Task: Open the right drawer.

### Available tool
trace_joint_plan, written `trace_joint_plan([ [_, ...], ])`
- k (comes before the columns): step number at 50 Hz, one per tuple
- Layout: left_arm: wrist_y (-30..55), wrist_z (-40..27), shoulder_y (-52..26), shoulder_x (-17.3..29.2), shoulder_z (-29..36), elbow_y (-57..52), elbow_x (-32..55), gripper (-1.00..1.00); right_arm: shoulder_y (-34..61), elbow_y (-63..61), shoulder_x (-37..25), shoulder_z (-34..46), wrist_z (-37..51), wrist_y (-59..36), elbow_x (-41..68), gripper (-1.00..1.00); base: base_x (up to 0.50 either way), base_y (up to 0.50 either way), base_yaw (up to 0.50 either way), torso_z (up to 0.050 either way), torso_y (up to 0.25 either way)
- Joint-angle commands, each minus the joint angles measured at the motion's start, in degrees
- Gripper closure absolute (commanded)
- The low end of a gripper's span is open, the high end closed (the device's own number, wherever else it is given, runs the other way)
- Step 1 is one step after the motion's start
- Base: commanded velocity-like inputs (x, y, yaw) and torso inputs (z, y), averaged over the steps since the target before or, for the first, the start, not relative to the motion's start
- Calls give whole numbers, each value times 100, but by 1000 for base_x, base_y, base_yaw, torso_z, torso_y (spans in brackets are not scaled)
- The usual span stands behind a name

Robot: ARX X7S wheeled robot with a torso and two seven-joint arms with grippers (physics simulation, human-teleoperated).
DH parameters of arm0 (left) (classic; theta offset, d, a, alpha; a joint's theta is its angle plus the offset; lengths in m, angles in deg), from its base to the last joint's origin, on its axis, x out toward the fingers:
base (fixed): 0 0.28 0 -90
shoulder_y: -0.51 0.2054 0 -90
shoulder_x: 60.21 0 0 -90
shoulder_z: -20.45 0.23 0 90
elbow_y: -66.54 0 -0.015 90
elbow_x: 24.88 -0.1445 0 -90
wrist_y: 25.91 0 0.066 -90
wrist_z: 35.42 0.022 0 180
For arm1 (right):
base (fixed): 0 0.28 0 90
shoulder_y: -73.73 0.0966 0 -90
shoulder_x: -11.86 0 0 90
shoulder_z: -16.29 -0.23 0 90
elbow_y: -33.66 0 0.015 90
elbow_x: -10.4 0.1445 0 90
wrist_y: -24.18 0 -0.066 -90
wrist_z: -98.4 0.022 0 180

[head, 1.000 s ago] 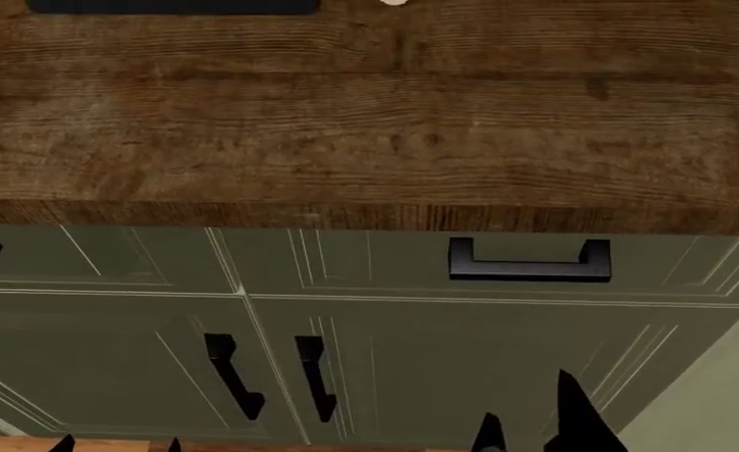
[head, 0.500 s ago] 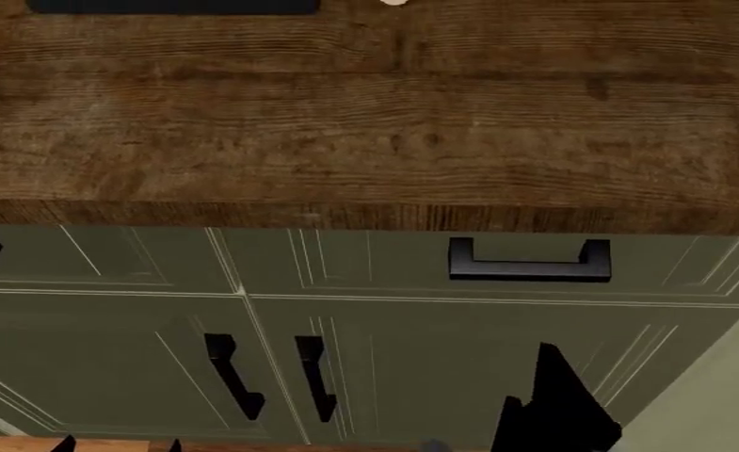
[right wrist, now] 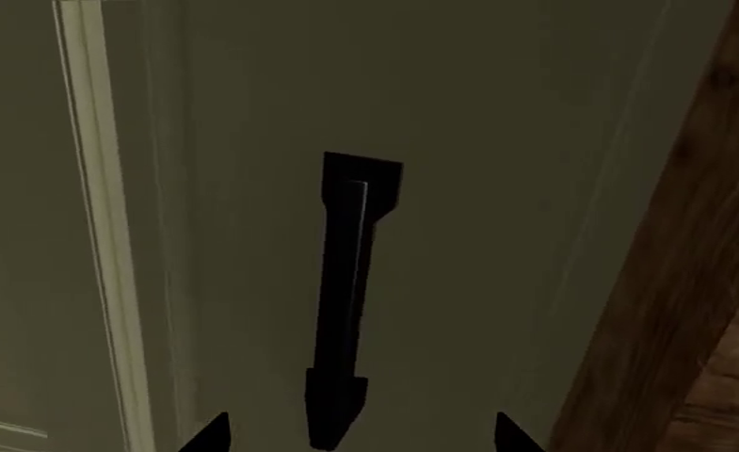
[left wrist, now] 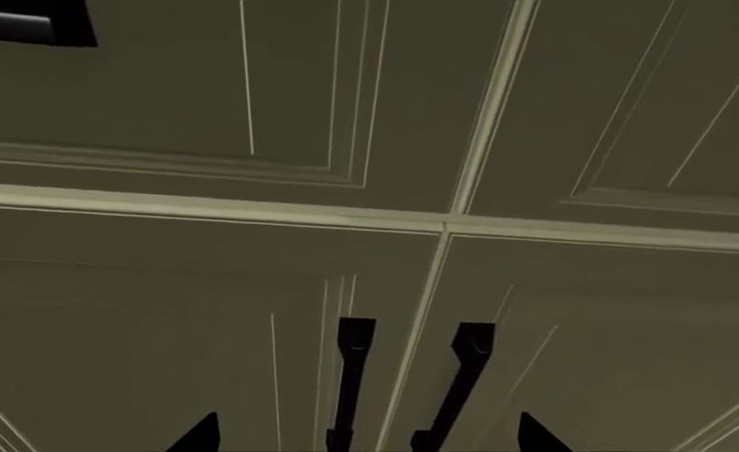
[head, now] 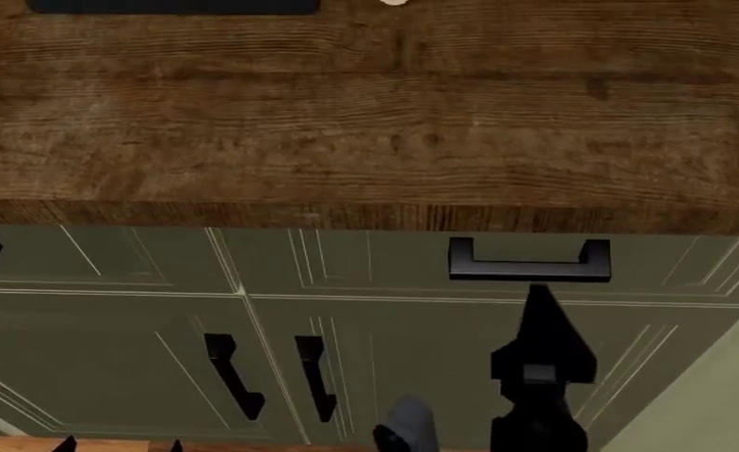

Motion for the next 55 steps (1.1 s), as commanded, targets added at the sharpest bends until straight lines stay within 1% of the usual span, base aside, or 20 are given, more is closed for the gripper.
trace_joint_plan([
  [1,10,-19,-6,15,40,-6,3,-100,332,361,49,149,-133,-2,-190,-100,0,0,0,0,0],
  [12,-27,-15,-15,28,62,24,16,-100,504,835,190,80,87,252,8,-100,0,0,0,0,0],
  [16,-19,-25,-17,33,78,11,14,-100,587,895,217,118,35,243,-43,-100,0,0,0,0,0],
  [17,-25,-24,-16,35,80,13,13,-100,625,958,241,154,-125,96,-120,-100,0,0,0,0,0],
  [19,-16,-27,-18,41,82,7,21,-100,674,1054,281,138,-57,165,-79,-100,0,0,0,0,0],
  [37,-31,-53,-26,63,113,12,43,-100,671,1056,284,131,-60,170,-87,-100,0,0,0,0,0],
  [46,-37,-43,-30,69,167,32,28,-100,817,1606,526,94,155,226,-15,-100,0,0,0,0,0],
  [55,-28,-58,0,94,197,-46,38,-100,932,2486,820,-18,619,721,387,-100,0,0,0,0,0],
])
